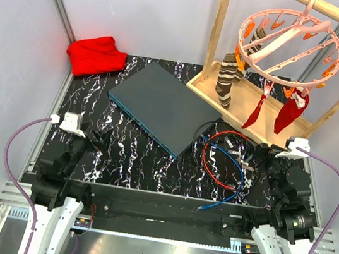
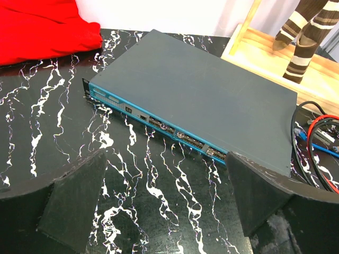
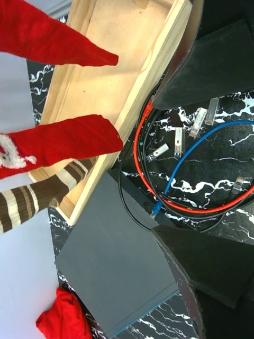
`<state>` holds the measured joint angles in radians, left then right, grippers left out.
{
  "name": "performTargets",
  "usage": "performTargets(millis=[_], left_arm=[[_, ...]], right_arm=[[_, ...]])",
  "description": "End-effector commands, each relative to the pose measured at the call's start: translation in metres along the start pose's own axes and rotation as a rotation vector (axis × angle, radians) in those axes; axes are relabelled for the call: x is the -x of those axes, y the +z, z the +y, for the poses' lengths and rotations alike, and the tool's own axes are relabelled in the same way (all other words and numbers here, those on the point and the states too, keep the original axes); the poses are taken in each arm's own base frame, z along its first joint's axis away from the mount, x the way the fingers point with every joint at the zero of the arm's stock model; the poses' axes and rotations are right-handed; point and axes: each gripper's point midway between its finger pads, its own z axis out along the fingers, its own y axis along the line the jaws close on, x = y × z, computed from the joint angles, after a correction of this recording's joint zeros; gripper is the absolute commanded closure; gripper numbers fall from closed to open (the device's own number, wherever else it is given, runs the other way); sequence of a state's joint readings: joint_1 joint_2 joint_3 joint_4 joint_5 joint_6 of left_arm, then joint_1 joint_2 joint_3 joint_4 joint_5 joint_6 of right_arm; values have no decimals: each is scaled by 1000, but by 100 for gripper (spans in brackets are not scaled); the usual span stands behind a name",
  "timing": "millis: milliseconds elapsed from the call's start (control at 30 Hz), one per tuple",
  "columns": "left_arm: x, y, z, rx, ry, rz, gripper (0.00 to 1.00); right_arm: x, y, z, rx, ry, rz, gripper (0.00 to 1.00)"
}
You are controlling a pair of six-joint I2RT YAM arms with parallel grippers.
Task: Insert the plug into the switch port
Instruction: Pick up the plug from the center of the board.
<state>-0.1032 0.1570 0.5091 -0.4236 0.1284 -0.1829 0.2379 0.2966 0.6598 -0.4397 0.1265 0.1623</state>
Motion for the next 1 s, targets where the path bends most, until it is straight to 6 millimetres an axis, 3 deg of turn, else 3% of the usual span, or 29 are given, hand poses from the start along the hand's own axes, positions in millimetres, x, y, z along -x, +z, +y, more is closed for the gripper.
performTargets(millis=[0, 100, 333, 600, 767, 967], left_arm=[[26, -2, -10, -43, 22, -81, 1], [27, -2, -10, -41, 18, -86, 1], [28, -5, -15, -65, 7, -102, 1], [32, -11, -28, -122, 10, -111, 1], [31, -13, -36, -165, 49, -101, 1], [26, -13, -43, -206, 93, -103, 1]], right_arm=[[15, -3, 13, 64, 5, -37, 0], [12, -1, 23, 110, 15, -6, 0], [-27, 22, 35, 136, 72, 226, 0], [-60, 32, 44, 89, 234, 454, 0], [-94, 42, 24, -117, 314, 616, 0], [-127, 44, -21, -487, 335, 723, 0]])
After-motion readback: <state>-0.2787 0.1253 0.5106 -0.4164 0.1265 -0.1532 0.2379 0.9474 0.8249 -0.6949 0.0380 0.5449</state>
